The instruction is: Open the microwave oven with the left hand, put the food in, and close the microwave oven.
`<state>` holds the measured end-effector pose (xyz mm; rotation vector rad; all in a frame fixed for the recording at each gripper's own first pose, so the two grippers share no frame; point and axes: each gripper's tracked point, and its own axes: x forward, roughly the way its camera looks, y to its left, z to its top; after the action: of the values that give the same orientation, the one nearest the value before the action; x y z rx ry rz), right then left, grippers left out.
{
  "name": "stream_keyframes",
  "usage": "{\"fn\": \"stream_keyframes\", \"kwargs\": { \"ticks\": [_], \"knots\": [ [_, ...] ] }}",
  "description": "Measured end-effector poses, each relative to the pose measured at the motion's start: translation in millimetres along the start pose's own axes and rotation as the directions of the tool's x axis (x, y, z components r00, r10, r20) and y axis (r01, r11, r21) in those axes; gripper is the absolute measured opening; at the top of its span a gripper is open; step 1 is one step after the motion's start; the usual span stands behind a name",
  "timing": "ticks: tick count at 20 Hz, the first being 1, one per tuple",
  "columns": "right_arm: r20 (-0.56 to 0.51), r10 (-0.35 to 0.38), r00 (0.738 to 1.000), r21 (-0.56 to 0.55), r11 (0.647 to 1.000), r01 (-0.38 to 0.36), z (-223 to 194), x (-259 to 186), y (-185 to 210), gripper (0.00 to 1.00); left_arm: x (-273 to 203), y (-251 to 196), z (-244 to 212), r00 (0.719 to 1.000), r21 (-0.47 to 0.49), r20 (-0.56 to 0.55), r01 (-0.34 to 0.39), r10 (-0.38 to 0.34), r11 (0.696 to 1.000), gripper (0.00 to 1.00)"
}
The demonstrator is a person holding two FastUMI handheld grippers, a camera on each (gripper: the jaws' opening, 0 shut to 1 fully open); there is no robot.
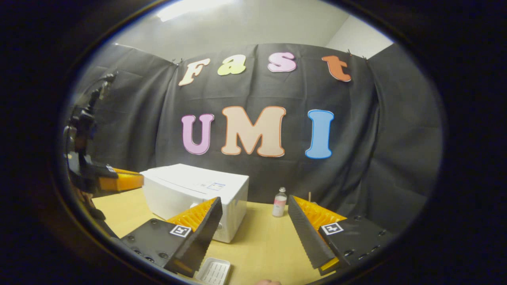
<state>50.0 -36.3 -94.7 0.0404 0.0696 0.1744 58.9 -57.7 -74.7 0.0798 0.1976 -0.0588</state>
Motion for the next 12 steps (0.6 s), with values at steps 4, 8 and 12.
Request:
{"fn": "stream_keyframes", "kwargs": {
  "ticks": [4,8,12],
  "knots": [
    [0.032,-0.003,0.999,-0.009,1.000,0.003,24.3,2.6,20.4,0.96,-27.4,40.2,37.2,0.996,-0.034,0.072,-0.043,0.045,0.999,0.02],
    [0.075,-0.001,0.997,-0.014,1.000,0.002,52.7,4.2,38.1,1.00,-40.6,63.8,61.7,0.991,-0.061,0.113,-0.064,0.071,0.996,0.00],
    [0.110,0.011,0.994,-0.029,1.000,-0.008,71.8,2.2,55.3,0.96,-46.8,65.7,74.3,0.987,-0.038,0.151,-0.053,0.058,0.998,0.00]
  ]
}}
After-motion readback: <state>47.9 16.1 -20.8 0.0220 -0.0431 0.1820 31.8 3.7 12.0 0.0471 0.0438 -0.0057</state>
